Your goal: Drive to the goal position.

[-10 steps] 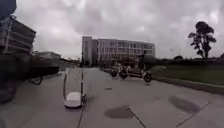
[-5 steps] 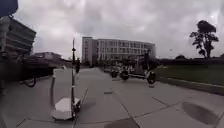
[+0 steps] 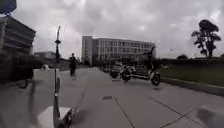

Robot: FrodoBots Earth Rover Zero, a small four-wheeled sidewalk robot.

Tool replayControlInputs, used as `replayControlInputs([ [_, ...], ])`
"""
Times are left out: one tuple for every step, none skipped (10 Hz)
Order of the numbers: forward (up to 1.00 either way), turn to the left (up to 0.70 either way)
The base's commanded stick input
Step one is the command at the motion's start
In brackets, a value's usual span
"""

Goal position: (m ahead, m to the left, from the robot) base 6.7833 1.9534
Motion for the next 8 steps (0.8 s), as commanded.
replayControlInputs([
  [0.7, 0.05],
  [0.7, 0.09],
  [0.7, 0.28],
  [0.7, 0.31],
  [0.7, 0.26],
  [0.7, 0.15],
  [0.7, 0.03],
  [0.7, 0.02],
])
